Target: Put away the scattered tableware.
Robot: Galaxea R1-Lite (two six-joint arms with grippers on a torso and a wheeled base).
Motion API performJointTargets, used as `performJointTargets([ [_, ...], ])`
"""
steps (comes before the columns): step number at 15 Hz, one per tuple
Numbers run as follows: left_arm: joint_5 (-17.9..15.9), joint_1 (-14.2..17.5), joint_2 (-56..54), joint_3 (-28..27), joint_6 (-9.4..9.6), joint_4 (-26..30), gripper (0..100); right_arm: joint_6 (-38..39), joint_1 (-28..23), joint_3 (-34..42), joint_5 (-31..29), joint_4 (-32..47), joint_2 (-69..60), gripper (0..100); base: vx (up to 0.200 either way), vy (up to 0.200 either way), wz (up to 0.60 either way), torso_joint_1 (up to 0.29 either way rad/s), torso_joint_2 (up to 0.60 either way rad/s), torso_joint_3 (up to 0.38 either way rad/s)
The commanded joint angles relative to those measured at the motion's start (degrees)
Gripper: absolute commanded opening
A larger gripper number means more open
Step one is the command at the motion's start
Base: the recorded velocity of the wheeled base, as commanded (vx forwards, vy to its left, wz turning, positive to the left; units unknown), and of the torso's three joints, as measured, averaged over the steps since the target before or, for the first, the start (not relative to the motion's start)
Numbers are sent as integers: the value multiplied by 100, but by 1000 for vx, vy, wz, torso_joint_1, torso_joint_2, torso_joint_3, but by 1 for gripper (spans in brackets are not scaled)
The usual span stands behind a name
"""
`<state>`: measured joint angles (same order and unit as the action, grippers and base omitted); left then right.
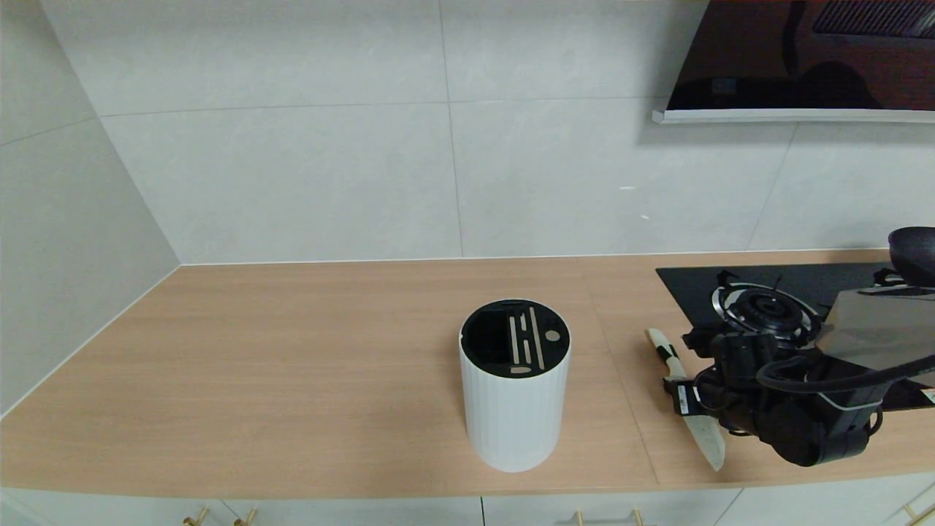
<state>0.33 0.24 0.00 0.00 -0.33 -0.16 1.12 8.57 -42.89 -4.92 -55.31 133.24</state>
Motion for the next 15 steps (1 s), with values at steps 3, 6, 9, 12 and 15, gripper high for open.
performJointTargets([
  [3, 2, 2, 9, 0, -2, -2, 100, 2, 4, 0, -8, 3, -9, 0, 0, 0, 0, 0, 0, 0],
  [6, 2, 2, 9, 0, -2, -2, 100, 2, 4, 26, 0, 3, -88, 0, 0, 0, 0, 0, 0, 0],
  [9, 2, 2, 9, 0, 24, 7, 100, 2, 22, 131, 0, 20, -440, 0, 0, 0, 0, 0, 0, 0],
  [12, 2, 2, 9, 0, 42, 7, 100, 90, 145, 325, 0, 64, -1116, 0, 0, 0, 0, 0, 0, 0],
  [15, -15, 2, 0, 0, 297, -19, 100, 116, 461, 641, 9, 73, -1986, 0, 0, 0, 0, 0, 0, 0],
])
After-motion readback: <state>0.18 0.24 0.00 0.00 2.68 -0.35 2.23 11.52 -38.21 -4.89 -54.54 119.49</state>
